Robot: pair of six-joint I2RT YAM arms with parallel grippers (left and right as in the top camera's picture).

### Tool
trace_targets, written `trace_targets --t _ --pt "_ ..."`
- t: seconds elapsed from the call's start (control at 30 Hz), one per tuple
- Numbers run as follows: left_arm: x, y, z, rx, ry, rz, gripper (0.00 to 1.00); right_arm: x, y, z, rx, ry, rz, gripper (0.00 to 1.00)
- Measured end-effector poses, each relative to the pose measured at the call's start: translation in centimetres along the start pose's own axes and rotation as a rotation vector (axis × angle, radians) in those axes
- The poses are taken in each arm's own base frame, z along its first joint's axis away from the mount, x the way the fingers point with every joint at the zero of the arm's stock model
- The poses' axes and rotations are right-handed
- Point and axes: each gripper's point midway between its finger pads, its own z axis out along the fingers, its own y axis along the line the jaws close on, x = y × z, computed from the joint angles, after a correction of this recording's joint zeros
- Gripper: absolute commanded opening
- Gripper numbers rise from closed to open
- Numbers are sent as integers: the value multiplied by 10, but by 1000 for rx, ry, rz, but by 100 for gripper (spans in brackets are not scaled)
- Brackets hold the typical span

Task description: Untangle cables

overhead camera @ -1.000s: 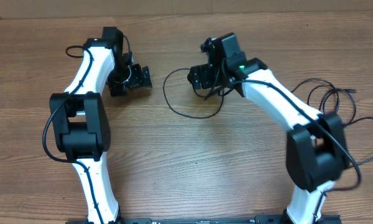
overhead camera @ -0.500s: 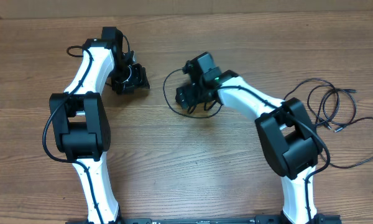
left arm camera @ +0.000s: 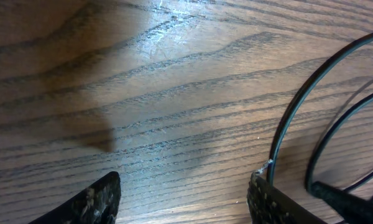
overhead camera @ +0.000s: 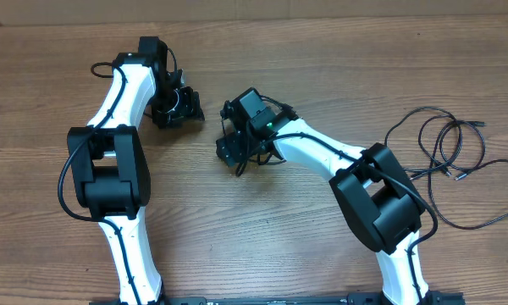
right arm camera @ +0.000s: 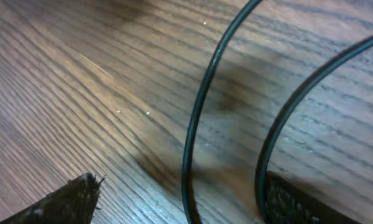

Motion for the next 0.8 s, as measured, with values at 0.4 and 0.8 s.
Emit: trace_targets --t 0.4,0.8 --pt "0 0 0 0 1 0 65 9 9 5 43 22 -35 49" --pt "0 0 0 0 1 0 66 17 13 7 171 33 -159 20"
